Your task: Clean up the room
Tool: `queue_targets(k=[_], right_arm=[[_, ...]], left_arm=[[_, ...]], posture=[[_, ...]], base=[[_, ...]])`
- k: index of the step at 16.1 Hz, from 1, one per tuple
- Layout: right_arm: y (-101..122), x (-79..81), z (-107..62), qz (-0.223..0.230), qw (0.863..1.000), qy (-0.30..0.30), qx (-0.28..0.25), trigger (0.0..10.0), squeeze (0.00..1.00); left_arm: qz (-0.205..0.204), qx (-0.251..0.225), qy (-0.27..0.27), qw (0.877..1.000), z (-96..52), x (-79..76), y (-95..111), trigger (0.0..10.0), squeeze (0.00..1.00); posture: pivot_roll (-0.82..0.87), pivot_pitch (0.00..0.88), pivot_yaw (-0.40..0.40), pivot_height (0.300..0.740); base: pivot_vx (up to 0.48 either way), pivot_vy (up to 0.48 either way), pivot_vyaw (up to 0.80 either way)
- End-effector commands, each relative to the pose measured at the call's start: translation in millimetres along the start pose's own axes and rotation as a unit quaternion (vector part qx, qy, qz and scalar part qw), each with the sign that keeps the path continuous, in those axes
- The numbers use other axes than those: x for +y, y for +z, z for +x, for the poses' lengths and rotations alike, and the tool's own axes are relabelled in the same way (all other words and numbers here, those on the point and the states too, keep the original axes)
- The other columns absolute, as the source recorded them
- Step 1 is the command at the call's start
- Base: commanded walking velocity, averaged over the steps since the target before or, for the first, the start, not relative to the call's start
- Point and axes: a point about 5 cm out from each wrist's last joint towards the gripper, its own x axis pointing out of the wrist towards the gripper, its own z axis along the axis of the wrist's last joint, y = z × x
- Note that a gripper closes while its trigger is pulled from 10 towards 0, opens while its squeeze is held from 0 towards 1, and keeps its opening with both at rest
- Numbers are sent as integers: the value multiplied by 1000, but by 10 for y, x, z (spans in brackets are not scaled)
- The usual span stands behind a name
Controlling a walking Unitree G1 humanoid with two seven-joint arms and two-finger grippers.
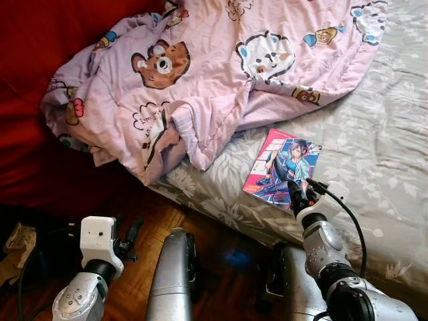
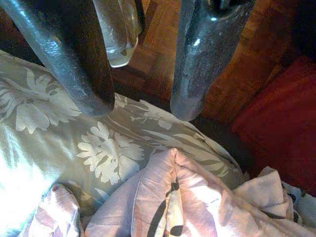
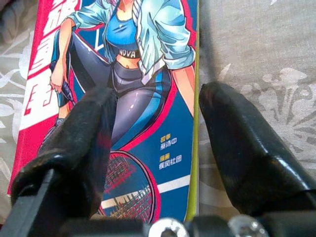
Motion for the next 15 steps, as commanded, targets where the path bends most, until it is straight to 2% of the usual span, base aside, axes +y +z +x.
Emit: queue_targets(k=[1, 4, 6, 11, 15], right_arm=[[-166, -94, -79, 21, 999, -17, 30, 10000, 0], [-164, -108, -82, 45, 998, -8, 31, 10000, 0], [-158, -164, -94, 87, 996, -16, 27, 10000, 0], [-140, -276, -122, 112, 993, -39, 19, 10000, 0], [-225, -347, -180, 136, 989, -50, 31, 10000, 0]], left_arm=[[2, 20, 10, 1000, -90, 78, -52, 10000, 0], [5, 21, 10, 1000, -119, 98, -31, 10000, 0], [8, 24, 11, 1000, -151, 113, -28, 10000, 0], [11, 27, 11, 1000, -183, 124, -19, 10000, 0], [16, 31, 8, 999, -226, 114, -2, 10000, 0]], posture=[[265, 469, 141, 605], [278, 474, 150, 605], [285, 479, 156, 605], [293, 486, 162, 605], [303, 498, 167, 605]], base=[[0, 0, 0], [0, 0, 0], [0, 0, 0], [0, 0, 0], [0, 0, 0]])
